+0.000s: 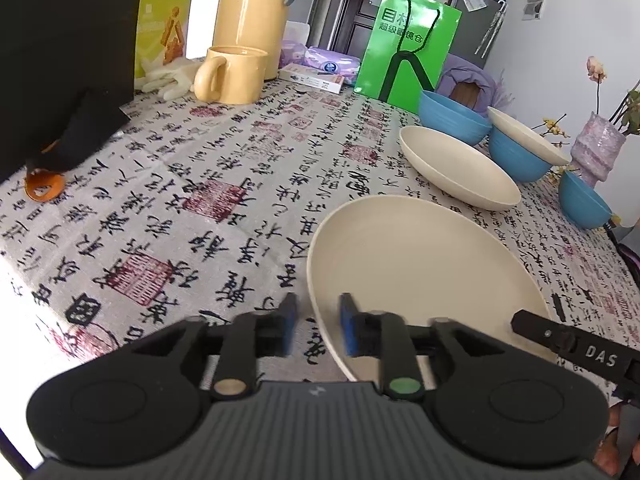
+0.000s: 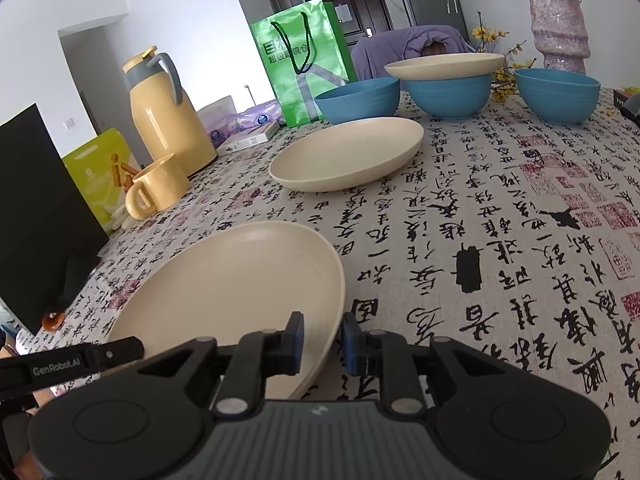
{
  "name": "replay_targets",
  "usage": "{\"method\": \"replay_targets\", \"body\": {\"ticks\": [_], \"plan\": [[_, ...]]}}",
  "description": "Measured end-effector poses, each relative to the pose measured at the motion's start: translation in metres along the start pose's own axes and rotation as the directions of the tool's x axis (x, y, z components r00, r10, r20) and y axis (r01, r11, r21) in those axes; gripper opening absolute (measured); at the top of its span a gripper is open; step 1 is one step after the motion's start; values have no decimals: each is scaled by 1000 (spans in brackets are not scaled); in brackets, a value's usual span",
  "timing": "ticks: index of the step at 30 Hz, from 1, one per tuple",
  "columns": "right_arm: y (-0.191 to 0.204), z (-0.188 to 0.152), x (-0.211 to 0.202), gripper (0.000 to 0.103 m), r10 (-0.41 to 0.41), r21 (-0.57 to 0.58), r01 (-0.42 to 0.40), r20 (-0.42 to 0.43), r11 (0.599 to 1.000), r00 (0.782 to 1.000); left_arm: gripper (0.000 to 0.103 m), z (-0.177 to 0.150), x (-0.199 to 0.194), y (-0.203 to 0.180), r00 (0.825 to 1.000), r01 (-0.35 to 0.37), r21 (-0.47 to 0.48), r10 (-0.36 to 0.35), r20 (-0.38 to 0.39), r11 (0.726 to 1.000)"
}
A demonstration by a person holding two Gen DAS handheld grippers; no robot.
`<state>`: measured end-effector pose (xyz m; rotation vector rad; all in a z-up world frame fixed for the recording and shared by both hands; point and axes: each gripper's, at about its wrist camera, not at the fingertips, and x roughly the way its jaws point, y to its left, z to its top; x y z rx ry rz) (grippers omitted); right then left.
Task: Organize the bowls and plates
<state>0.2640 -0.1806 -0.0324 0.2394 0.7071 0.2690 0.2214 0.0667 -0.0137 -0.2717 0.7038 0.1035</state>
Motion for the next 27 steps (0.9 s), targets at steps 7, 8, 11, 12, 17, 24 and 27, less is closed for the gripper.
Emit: {"method": "replay_targets", "body": {"ticks": [7, 8, 11, 12, 17, 24, 27], "plan": [[3, 5, -22, 57, -28, -52, 32, 75, 998, 997, 61, 8, -22, -1, 998, -7, 29, 6, 61, 1000], [4, 6, -27, 61, -34, -63, 39, 90, 997, 995, 66, 9, -27, -3, 997, -9, 40, 6, 76, 999], [4, 8, -46, 70, -43, -93, 56, 142, 994, 989, 80, 7, -45, -11, 991, -22, 88, 9, 137, 996], [4, 8, -53, 73, -46, -104, 64, 160, 993, 986, 83, 7, -50, -14, 988, -23, 101, 8, 154, 995], [2, 2, -89, 86, -77, -177, 122, 241, 977, 968, 100, -3, -71, -28, 979, -23, 148, -8, 204, 989], [-4, -22, -137, 97, -125, -278, 225, 335, 934, 934, 103, -28, -95, -41, 973, -23, 218, -28, 230, 976], [-15, -32, -156, 97, -138, -239, 230, 346, 943, 928, 103, -45, -103, -43, 974, -3, 225, -48, 221, 974]]}}
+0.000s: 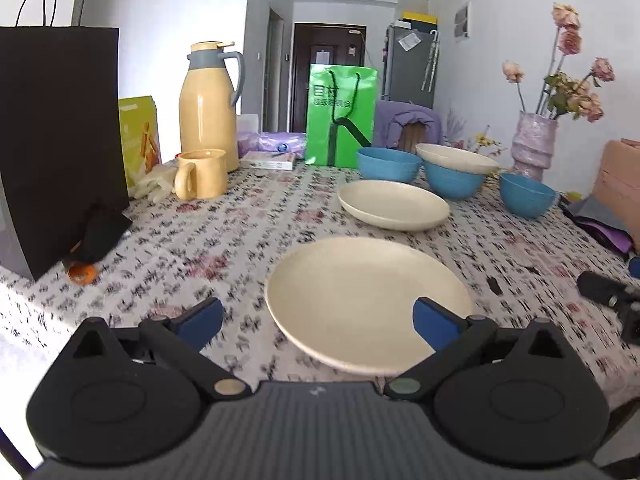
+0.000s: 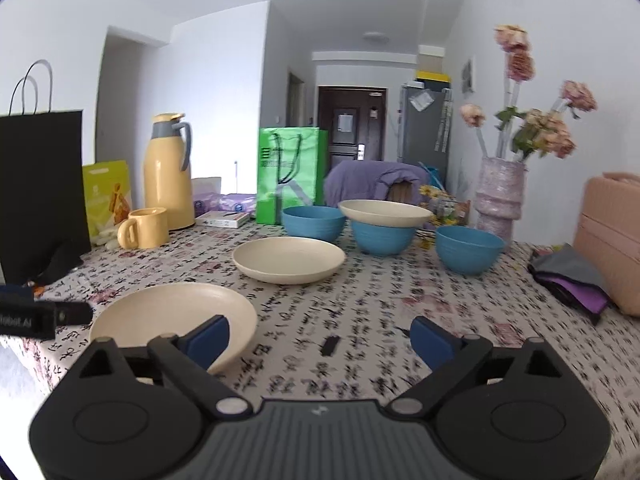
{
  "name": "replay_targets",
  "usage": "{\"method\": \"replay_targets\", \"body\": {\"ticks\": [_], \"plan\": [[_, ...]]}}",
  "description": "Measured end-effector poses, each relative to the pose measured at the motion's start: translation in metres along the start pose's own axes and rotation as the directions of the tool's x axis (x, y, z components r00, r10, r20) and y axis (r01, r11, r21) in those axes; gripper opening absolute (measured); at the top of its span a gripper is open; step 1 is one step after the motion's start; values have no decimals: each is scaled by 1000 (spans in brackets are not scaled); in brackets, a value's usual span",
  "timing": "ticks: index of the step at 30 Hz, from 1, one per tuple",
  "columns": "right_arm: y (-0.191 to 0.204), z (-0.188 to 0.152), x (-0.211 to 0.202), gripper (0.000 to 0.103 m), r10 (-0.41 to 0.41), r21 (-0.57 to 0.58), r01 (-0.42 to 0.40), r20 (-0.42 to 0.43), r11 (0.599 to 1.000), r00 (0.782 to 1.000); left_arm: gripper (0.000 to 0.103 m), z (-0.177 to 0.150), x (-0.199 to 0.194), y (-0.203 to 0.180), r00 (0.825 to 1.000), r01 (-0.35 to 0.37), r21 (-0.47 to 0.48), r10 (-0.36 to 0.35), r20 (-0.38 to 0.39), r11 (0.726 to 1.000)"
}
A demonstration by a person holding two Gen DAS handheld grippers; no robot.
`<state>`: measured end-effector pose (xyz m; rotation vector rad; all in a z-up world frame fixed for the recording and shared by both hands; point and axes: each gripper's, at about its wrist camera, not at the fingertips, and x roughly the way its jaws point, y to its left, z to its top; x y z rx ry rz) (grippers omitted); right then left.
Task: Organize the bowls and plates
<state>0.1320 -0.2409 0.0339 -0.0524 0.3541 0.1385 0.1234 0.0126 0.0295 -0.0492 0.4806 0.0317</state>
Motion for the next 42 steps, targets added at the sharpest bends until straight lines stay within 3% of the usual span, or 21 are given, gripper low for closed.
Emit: {"method": "replay_targets", "body": {"ticks": [5, 16, 22, 31, 36, 42], "plan": [[-21, -16, -24, 98, -12, 73, 10, 33, 997, 999, 103, -10, 4, -16, 998, 47, 14, -46, -40, 999], [-57, -25, -10, 98, -90, 139, 89, 1, 986, 996, 103, 7, 23, -49, 996, 89, 71, -87, -36, 993], [-73, -20, 19, 98, -81, 181, 87, -36, 980, 996, 103, 24, 49, -53, 996, 80, 71, -76, -52, 994], [-89, 4, 73, 97, -58, 191, 71, -71, 979, 996, 103, 74, 108, -49, 996, 52, 64, -47, -74, 997], [-99, 21, 110, 96, -48, 196, 64, -81, 978, 996, 103, 95, 144, -53, 996, 45, 97, -37, -85, 994], [-108, 42, 163, 94, 3, 210, 19, -104, 977, 995, 103, 118, 190, -47, 990, 64, 73, -54, -128, 995]]}}
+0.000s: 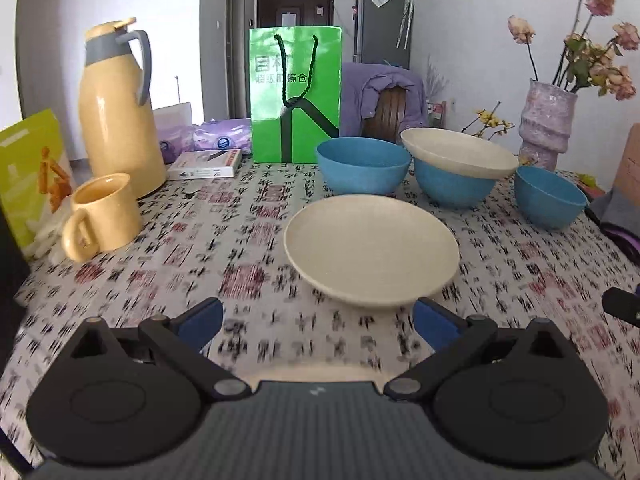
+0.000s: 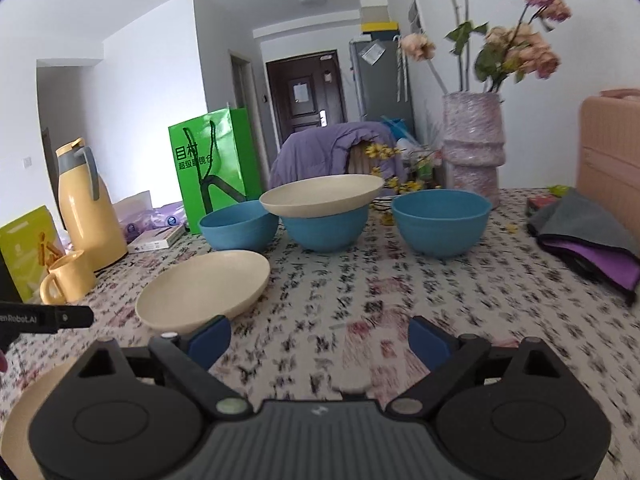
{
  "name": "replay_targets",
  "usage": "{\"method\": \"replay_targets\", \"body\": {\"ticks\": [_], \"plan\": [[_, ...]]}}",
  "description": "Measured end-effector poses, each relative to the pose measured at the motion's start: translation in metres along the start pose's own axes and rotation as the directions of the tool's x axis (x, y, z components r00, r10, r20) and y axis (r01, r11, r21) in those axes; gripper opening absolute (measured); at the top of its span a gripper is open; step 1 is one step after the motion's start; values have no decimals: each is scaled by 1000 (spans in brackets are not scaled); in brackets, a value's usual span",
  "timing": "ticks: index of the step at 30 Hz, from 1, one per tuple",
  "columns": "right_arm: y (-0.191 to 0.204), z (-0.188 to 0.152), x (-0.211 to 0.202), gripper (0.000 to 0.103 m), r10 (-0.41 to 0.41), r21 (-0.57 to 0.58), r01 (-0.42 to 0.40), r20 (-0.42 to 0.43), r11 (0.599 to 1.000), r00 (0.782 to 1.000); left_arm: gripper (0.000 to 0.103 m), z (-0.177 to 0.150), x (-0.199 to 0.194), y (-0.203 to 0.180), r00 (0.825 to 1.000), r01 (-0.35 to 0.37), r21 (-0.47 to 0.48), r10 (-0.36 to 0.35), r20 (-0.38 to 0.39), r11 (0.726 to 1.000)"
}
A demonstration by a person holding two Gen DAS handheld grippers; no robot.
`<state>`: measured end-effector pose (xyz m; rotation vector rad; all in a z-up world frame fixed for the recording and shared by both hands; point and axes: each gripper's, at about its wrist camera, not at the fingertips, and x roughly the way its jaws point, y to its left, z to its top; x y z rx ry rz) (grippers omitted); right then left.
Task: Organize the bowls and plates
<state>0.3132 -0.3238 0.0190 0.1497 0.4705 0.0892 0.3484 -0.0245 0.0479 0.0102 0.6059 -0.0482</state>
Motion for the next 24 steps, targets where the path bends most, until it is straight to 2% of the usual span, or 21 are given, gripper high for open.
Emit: {"method": "replay_targets", "body": {"ticks": [3, 7, 9, 10, 14, 16, 18, 19, 21, 24], "plan": [[-1, 15, 29, 94, 34, 17, -34, -26, 999, 999, 103, 18, 23, 7, 1000, -11, 8, 11, 5, 1000], [6, 30, 71, 90, 60, 13, -60, -67, 998, 996, 98, 43, 62, 22, 999, 13, -30, -15, -50, 999], [10, 38, 94, 82, 94, 44, -90, -109, 995, 990, 91, 52, 82, 29, 996, 35, -45, -38, -79, 998], [12, 40, 106, 82, 115, 61, -108, -128, 992, 985, 90, 56, 96, 34, 994, 42, -56, -48, -100, 998], [29, 44, 148, 79, 138, 54, -130, -168, 990, 976, 67, 63, 141, 52, 976, 67, -148, -95, -194, 987], [35, 45, 167, 71, 144, 52, -137, -190, 989, 971, 58, 65, 158, 59, 966, 79, -190, -122, -226, 979], [40, 46, 183, 62, 148, 47, -141, -210, 989, 966, 46, 65, 168, 61, 963, 93, -191, -138, -234, 977], [43, 47, 189, 59, 145, 43, -139, -215, 989, 966, 44, 65, 170, 61, 961, 104, -184, -147, -233, 977], [46, 47, 200, 45, 151, 43, -145, -225, 989, 962, 39, 66, 175, 60, 959, 128, -171, -166, -229, 977], [47, 46, 213, 34, 154, 52, -146, -248, 988, 956, 30, 64, 182, 58, 955, 131, -164, -169, -243, 978]]}}
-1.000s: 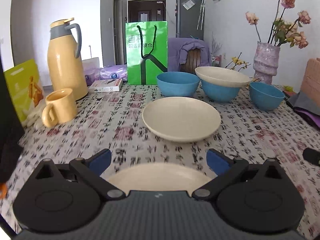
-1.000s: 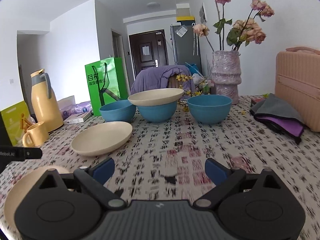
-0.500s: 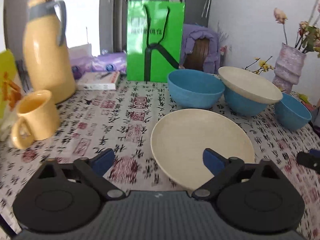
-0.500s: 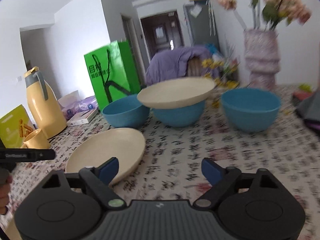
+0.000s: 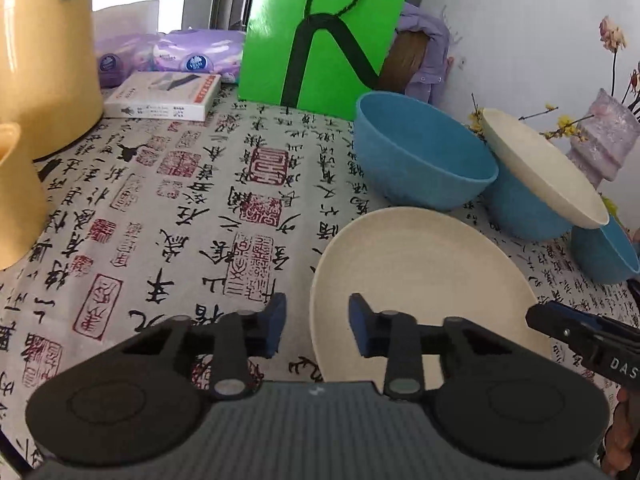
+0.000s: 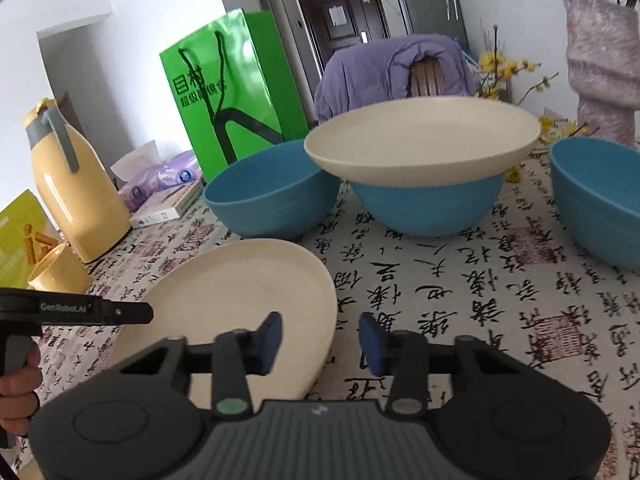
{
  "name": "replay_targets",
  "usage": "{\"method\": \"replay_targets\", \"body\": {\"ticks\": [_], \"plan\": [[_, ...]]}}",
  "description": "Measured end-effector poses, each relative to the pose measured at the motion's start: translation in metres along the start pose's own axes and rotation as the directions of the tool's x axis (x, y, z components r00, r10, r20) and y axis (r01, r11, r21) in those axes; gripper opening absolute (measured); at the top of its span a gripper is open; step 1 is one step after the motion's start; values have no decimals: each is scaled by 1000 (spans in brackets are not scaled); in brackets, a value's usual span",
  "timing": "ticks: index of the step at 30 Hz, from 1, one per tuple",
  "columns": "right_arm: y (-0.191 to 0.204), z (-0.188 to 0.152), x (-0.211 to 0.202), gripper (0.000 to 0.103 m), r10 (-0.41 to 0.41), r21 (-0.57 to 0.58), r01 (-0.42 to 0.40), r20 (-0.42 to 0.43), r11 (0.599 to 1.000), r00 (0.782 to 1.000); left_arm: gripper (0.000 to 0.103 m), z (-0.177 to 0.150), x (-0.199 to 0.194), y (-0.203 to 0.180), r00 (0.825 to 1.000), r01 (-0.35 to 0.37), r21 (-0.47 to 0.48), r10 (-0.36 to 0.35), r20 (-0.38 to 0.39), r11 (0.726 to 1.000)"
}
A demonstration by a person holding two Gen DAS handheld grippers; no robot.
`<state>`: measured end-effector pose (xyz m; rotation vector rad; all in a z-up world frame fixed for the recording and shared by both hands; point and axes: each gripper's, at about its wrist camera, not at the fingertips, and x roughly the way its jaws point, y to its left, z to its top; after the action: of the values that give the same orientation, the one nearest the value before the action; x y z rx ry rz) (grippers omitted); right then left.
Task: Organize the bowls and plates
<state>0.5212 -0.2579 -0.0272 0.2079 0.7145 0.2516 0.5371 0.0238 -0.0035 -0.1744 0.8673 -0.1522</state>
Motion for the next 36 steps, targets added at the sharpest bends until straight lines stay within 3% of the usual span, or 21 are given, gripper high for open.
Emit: {"method": "replay_targets", "body": {"ticks": [1, 3, 6, 15, 23, 36], "plan": [[0, -1, 3, 33, 1, 1, -1, -8, 1000, 1000, 29, 0, 4, 0, 1000, -1, 2, 1, -9, 1000], [-1, -3, 8, 26, 1, 4, -1, -24, 1000, 1000, 13, -2, 8, 0, 1000, 5, 12, -4, -17, 1000], [-3, -6, 14, 11, 8, 13, -7, -40, 1000, 999, 12, -5, 8, 0, 1000, 19, 17, -19, -7, 1000], [1, -2, -4, 8, -3, -5, 3, -21, 1000, 1000, 9, -3, -13, -4, 1000, 11, 7, -11, -6, 1000], [6, -6, -55, 7, 14, -5, -13, 24, 1000, 1000, 7, -12, -68, -19, 998, 38, 24, -39, 57, 999], [34, -49, -147, 7, 54, -34, -52, 66, 998, 996, 7, -85, -157, -17, 993, 19, -38, -14, 114, 999]]}}
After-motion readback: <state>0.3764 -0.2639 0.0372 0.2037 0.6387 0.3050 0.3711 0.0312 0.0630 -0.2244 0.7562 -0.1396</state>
